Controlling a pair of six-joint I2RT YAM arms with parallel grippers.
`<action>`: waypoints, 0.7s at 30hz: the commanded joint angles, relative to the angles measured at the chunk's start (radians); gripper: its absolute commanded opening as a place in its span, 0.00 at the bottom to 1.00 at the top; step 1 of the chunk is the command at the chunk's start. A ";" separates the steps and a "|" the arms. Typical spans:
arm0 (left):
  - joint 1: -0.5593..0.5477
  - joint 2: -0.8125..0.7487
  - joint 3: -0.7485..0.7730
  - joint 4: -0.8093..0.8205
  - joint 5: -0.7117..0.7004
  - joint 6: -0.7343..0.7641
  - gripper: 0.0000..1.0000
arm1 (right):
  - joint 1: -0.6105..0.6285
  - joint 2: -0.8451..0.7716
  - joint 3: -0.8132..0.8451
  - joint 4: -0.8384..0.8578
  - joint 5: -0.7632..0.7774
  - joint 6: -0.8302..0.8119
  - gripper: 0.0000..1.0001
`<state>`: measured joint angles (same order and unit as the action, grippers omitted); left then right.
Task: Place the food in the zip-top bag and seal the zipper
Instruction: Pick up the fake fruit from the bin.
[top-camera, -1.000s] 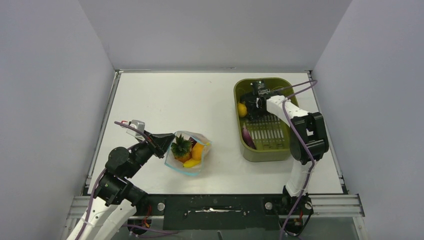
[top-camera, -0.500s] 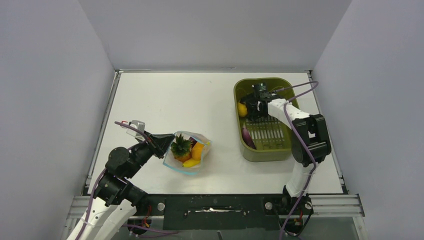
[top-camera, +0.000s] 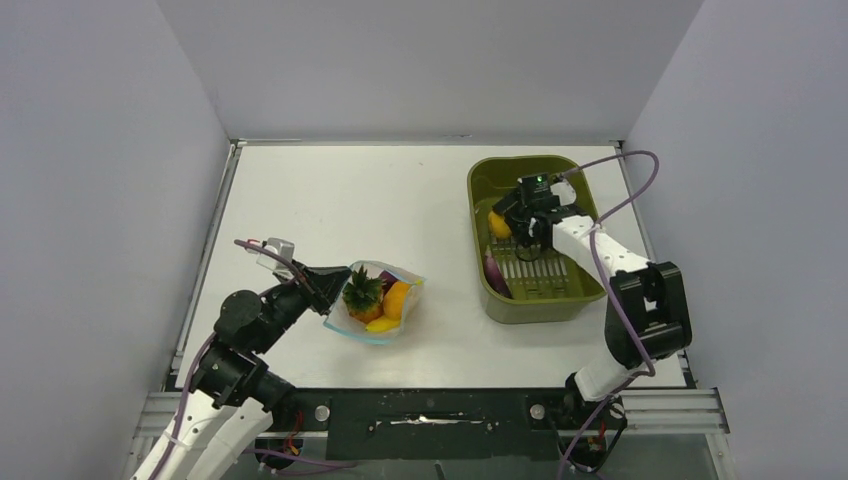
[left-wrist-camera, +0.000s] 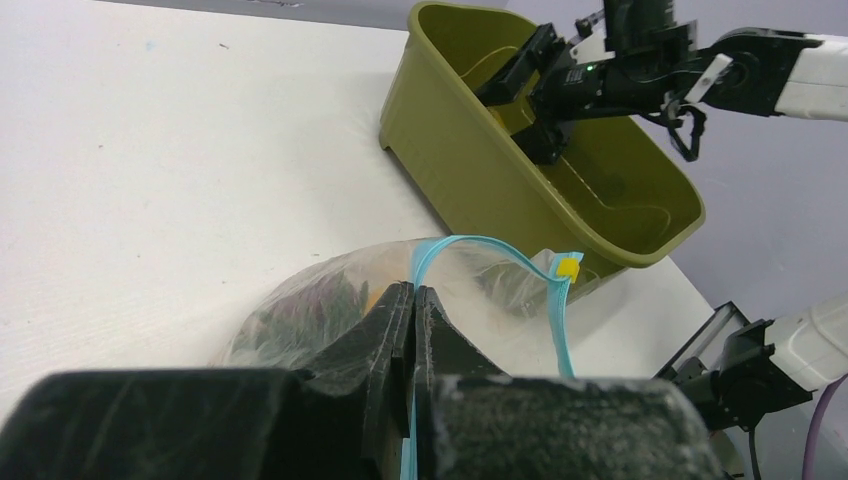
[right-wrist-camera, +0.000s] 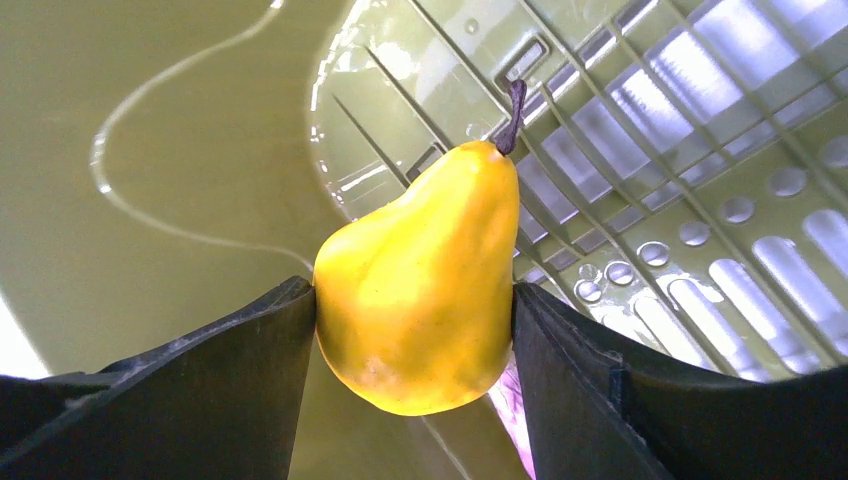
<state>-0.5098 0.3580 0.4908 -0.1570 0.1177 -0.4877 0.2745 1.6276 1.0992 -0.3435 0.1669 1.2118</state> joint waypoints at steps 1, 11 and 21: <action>-0.004 0.024 0.045 0.069 0.017 0.021 0.00 | -0.005 -0.135 -0.004 0.043 0.086 -0.193 0.44; -0.004 0.041 0.081 0.031 -0.016 0.032 0.00 | 0.102 -0.340 -0.055 0.061 0.122 -0.638 0.44; -0.004 0.091 0.107 0.019 -0.012 -0.015 0.00 | 0.189 -0.556 -0.157 0.200 -0.128 -0.884 0.44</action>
<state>-0.5098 0.4324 0.5308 -0.1635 0.1028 -0.4885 0.4545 1.1648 0.9668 -0.2813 0.1879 0.4755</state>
